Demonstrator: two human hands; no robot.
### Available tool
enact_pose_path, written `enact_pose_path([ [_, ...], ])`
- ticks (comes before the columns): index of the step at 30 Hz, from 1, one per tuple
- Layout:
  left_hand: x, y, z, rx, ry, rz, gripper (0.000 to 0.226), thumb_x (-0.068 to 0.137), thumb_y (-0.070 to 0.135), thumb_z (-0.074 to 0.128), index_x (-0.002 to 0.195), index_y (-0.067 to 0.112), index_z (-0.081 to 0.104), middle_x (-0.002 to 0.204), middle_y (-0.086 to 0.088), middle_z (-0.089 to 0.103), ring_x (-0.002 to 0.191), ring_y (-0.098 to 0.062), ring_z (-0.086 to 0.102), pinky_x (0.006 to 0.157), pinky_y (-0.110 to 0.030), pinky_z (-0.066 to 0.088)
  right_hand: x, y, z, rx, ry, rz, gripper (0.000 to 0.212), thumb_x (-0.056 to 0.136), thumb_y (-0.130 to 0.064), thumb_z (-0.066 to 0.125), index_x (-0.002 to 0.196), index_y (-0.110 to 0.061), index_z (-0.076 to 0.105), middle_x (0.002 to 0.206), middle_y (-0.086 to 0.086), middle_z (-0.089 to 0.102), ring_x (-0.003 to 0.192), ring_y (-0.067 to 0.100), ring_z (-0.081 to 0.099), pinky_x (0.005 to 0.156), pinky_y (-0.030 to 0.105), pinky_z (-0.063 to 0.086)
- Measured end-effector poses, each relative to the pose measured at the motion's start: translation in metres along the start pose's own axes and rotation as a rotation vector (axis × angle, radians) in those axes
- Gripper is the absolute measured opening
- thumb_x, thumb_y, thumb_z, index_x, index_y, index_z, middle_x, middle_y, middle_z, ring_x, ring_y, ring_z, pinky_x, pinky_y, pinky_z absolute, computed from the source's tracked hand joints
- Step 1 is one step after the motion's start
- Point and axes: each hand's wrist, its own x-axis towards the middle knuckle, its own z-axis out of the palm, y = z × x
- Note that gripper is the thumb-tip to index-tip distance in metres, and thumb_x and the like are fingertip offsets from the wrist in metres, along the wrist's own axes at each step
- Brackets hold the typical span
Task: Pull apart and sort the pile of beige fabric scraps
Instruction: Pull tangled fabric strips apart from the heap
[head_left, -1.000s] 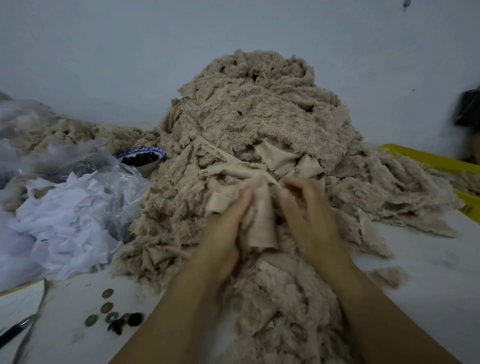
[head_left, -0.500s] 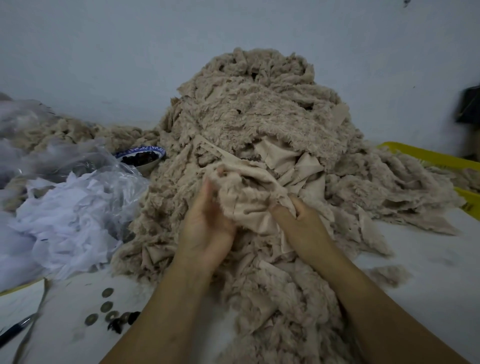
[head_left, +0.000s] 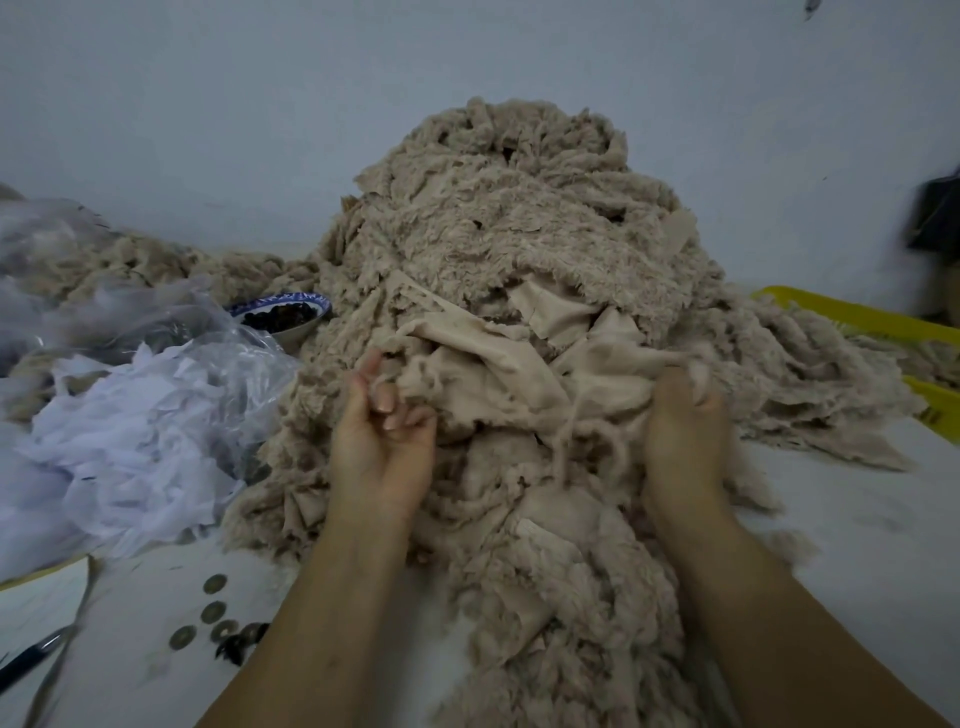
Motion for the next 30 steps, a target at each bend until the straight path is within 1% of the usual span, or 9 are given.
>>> enact_pose_path([
  [4, 0.004, 0.009, -0.003, 0.013, 0.003, 0.009, 0.034, 0.107, 0.039, 0.035, 0.117, 0.017, 0.060, 0.074, 0.002, 0.065, 0.057, -0.005, 0.059, 0.054, -0.015, 0.046, 0.016, -0.005, -0.012, 0.190, 0.113, 0.085, 0.019, 0.078, -0.045, 0.047, 0.077, -0.027, 0.054, 0.086, -0.003, 0.060, 0.085, 0.020, 0.058, 0.080, 0.038, 0.047],
  [8, -0.015, -0.024, 0.008, 0.828, -0.130, 0.008, 0.047, 0.103, 0.057, 0.034, 0.133, 0.026, 0.052, 0.132, 0.005, 0.064, 0.109, -0.006, 0.068, 0.086, -0.020, 0.054, 0.000, -0.002, 0.003, 0.225, -0.184, 0.094, 0.020, 0.089, -0.043, 0.062, 0.088, -0.027, 0.073, 0.084, -0.011, 0.076, 0.081, 0.005, 0.072, 0.072, 0.030, 0.055],
  [10, -0.026, -0.033, 0.004, 1.378, -0.238, 0.212, 0.035, 0.100, 0.060, 0.039, 0.129, 0.051, 0.057, 0.118, 0.035, 0.058, 0.106, 0.007, 0.059, 0.092, -0.013, 0.044, -0.006, -0.003, 0.007, 0.314, -0.354, 0.137, 0.020, 0.091, -0.038, 0.065, 0.103, -0.025, 0.075, 0.097, -0.003, 0.078, 0.092, 0.015, 0.074, 0.081, 0.036, 0.058],
  [13, -0.027, -0.029, -0.003, 1.655, -0.185, 0.606, 0.034, 0.103, 0.044, 0.047, 0.084, 0.033, 0.072, 0.077, 0.016, 0.067, 0.071, -0.008, 0.061, 0.062, -0.026, 0.048, -0.010, -0.006, 0.007, 0.372, -0.472, 0.193, 0.016, 0.090, -0.034, 0.068, 0.100, -0.027, 0.077, 0.104, 0.006, 0.077, 0.100, 0.024, 0.073, 0.092, 0.046, 0.055],
  [17, -0.026, -0.026, 0.006, 1.635, -0.085, 0.969, 0.025, 0.099, 0.038, 0.053, 0.105, 0.019, 0.068, 0.105, 0.004, 0.044, 0.083, -0.005, 0.047, 0.063, -0.015, 0.041, -0.015, -0.006, 0.009, 0.376, -0.550, 0.260, 0.016, 0.096, -0.025, 0.063, 0.093, -0.021, 0.079, 0.105, 0.012, 0.076, 0.101, 0.028, 0.072, 0.096, 0.048, 0.053],
  [21, -0.032, -0.036, 0.006, 1.429, -0.417, 0.523, 0.059, 0.092, 0.067, 0.040, 0.136, 0.031, 0.053, 0.129, 0.021, 0.050, 0.115, 0.019, 0.045, 0.087, 0.002, 0.036, -0.018, -0.006, 0.009, 0.362, -0.614, 0.259, 0.014, 0.096, -0.022, 0.063, 0.102, -0.016, 0.073, 0.104, 0.014, 0.075, 0.100, 0.028, 0.073, 0.086, 0.041, 0.057],
  [24, -0.033, -0.041, 0.001, 1.327, -0.543, 0.159, 0.056, 0.086, 0.073, 0.047, 0.134, 0.046, 0.055, 0.131, 0.028, 0.059, 0.120, 0.015, 0.051, 0.091, -0.005, 0.042, -0.022, -0.002, 0.008, 0.257, -0.681, 0.162, 0.013, 0.093, -0.029, 0.066, 0.100, -0.021, 0.074, 0.100, 0.008, 0.077, 0.096, 0.023, 0.074, 0.076, 0.030, 0.059],
  [27, -0.029, -0.044, -0.002, 1.200, -0.474, 0.035, 0.021, 0.095, 0.046, 0.062, 0.109, 0.035, 0.073, 0.107, 0.011, 0.075, 0.103, -0.005, 0.069, 0.084, -0.019, 0.054, -0.024, -0.003, 0.009, 0.241, -0.675, 0.145, 0.027, 0.084, -0.041, 0.071, 0.105, -0.024, 0.072, 0.104, 0.003, 0.077, 0.099, 0.020, 0.073, 0.084, 0.035, 0.059],
  [30, -0.024, -0.042, -0.005, 1.245, -0.358, 0.070, 0.016, 0.100, 0.017, 0.059, 0.098, 0.023, 0.074, 0.081, 0.014, 0.076, 0.075, -0.001, 0.070, 0.063, -0.014, 0.051, -0.014, -0.003, 0.008, 0.347, -0.563, 0.210, 0.030, 0.086, -0.038, 0.070, 0.111, -0.021, 0.069, 0.108, 0.006, 0.075, 0.104, 0.025, 0.071, 0.095, 0.047, 0.055],
])
